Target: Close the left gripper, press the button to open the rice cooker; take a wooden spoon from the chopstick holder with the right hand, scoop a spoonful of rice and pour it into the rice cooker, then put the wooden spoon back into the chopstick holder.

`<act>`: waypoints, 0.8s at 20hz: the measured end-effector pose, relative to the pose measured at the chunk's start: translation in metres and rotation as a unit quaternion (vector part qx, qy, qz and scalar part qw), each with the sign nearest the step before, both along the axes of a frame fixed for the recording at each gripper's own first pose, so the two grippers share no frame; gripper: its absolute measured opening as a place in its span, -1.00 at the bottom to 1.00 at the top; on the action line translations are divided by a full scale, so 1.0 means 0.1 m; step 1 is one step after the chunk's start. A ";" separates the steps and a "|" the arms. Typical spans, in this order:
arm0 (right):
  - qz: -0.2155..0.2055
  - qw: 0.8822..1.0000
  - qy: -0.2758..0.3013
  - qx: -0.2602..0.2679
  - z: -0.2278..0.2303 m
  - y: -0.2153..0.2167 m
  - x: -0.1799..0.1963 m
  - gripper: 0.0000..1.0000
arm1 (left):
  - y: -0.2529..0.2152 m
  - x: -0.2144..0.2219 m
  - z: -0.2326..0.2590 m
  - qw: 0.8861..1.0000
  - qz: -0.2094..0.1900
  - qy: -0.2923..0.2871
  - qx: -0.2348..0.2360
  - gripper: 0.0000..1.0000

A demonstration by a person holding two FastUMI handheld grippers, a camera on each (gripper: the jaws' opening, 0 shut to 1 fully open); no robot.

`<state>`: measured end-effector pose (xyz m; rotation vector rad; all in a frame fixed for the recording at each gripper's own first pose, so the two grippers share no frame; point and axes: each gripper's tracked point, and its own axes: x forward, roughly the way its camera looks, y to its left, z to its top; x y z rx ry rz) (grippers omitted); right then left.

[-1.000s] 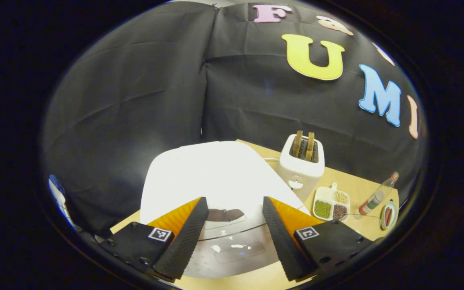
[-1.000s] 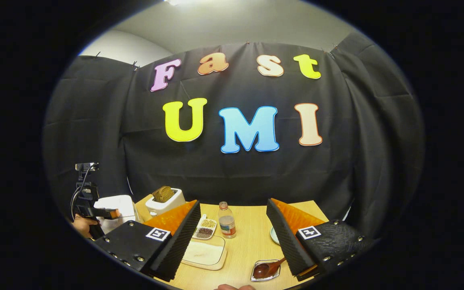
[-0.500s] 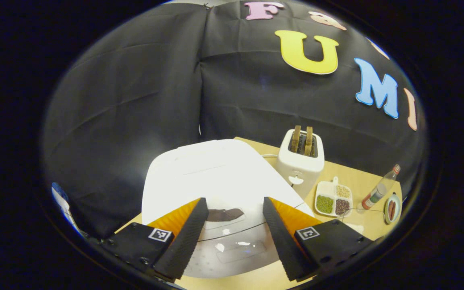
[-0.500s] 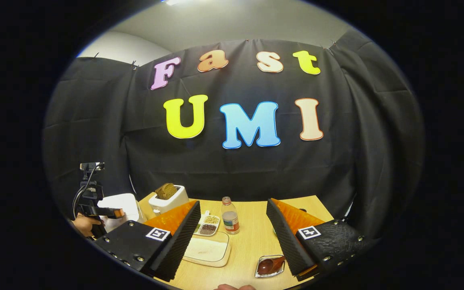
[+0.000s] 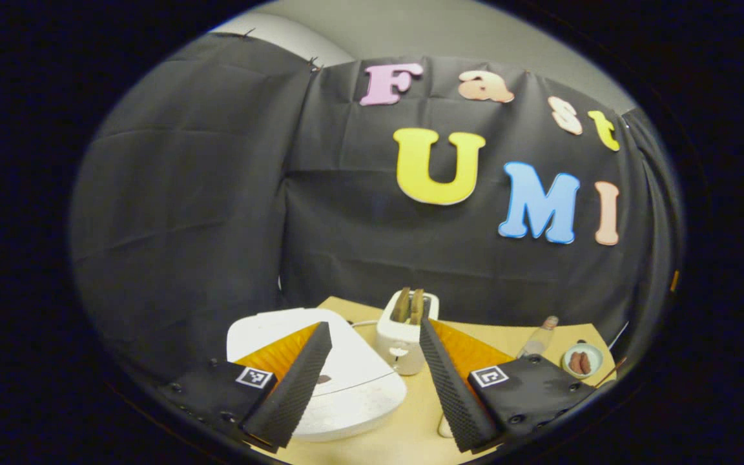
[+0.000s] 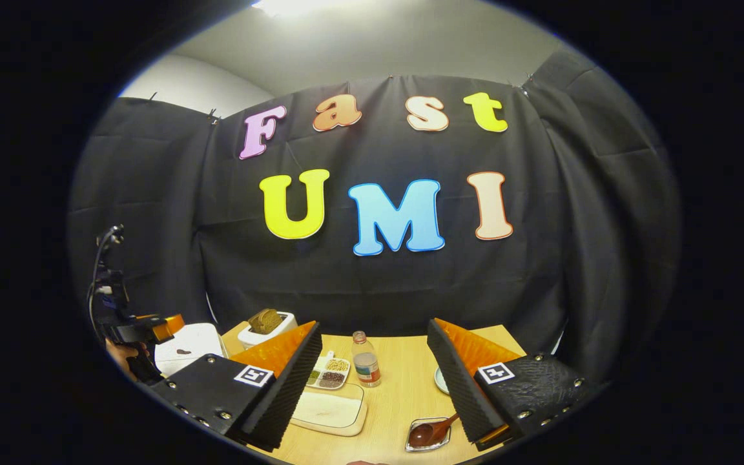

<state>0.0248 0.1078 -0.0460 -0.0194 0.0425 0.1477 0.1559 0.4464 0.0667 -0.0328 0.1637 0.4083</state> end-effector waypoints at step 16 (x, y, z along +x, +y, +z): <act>-0.026 0.999 -0.044 -0.002 0.31 0.00 -0.23 0.99 | -1.96 -0.20 0.79 0.982 -0.165 -0.079 0.035 0.92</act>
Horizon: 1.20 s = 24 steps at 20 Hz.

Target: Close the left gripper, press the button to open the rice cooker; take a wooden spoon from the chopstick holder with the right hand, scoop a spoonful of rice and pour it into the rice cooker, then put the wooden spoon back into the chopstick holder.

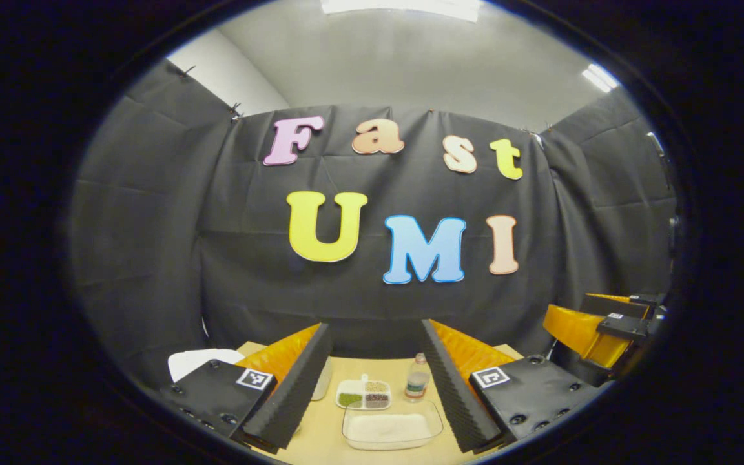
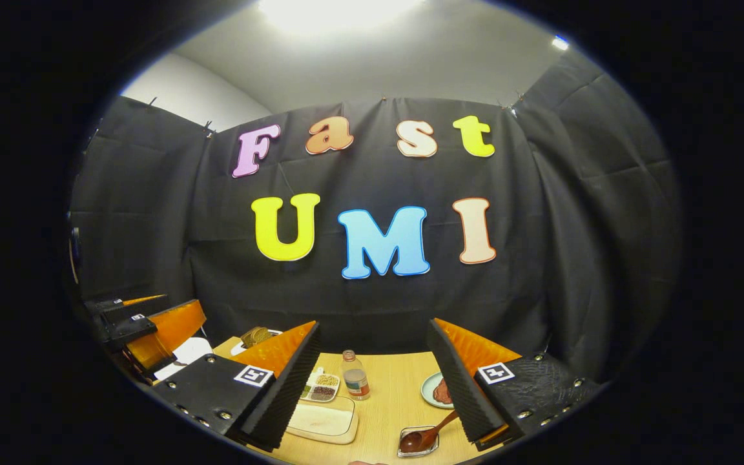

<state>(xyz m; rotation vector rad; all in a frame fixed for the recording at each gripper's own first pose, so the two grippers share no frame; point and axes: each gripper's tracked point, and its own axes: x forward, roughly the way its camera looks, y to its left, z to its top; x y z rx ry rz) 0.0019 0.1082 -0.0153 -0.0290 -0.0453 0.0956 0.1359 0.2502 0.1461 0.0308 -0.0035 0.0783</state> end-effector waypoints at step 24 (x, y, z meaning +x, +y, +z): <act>0.013 0.999 -0.026 -0.019 0.06 0.66 -0.01 0.99 | 0.46 -0.20 0.00 1.000 -0.006 -0.013 0.001 0.92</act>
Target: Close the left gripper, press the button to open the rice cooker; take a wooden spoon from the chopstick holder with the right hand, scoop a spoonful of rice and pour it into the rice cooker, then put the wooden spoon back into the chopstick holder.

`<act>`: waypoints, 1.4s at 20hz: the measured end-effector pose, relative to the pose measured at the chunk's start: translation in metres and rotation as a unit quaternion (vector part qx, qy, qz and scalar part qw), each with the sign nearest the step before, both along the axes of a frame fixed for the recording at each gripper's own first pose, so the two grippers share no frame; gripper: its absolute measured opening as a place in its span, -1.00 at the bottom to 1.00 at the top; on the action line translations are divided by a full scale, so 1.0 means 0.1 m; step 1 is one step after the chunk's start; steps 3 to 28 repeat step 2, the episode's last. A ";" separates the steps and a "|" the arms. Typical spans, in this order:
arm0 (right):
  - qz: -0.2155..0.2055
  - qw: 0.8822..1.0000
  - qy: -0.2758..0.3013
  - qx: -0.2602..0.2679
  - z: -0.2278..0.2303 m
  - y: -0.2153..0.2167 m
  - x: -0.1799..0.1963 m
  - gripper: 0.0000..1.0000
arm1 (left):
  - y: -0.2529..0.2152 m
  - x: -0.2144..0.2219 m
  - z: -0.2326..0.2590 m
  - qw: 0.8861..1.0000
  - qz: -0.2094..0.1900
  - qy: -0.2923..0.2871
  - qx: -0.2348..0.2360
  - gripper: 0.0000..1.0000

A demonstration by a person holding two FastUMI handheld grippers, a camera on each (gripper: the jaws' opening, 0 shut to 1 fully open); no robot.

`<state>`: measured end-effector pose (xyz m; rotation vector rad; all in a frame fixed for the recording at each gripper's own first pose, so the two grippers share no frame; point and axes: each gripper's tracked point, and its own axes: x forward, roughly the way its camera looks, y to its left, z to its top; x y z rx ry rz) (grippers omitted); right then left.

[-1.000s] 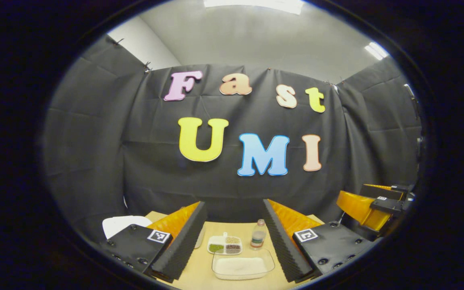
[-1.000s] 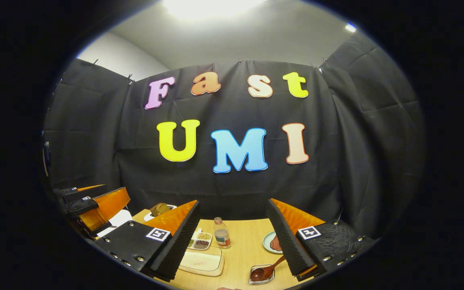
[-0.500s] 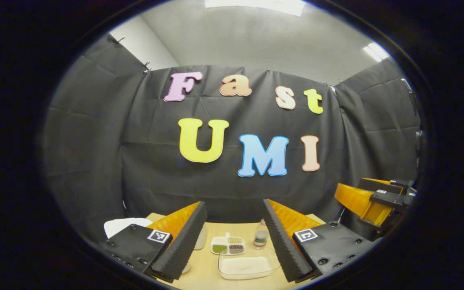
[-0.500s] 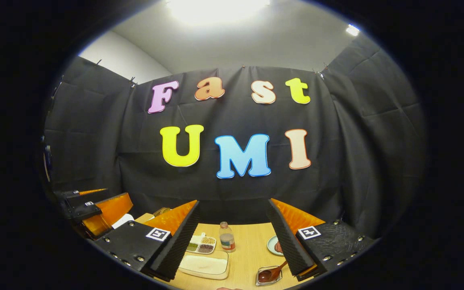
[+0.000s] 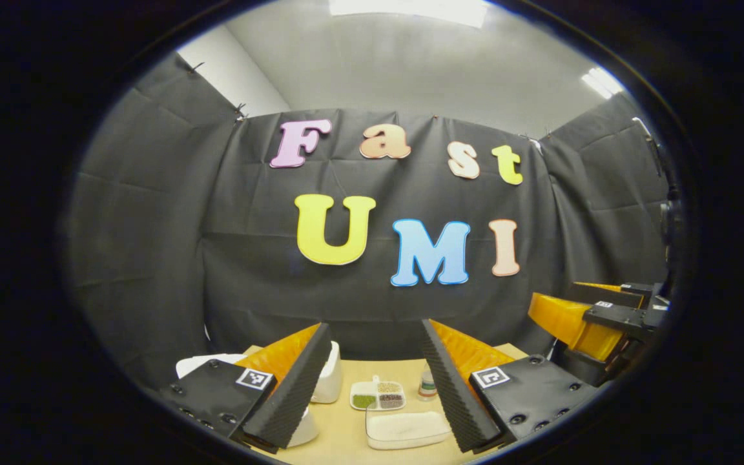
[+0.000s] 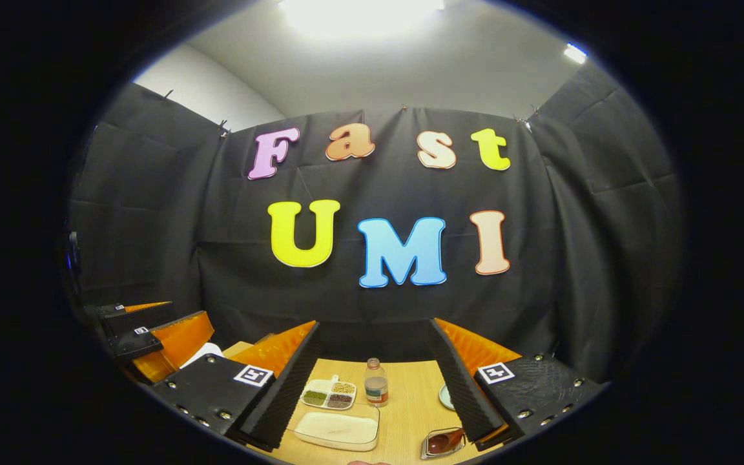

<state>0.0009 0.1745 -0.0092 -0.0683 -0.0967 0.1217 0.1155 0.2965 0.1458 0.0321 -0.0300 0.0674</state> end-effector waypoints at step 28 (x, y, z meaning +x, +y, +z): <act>0.011 1.000 -0.003 -0.002 0.01 0.00 0.03 0.99 | 0.01 0.01 0.00 1.000 0.016 0.003 -0.005 0.93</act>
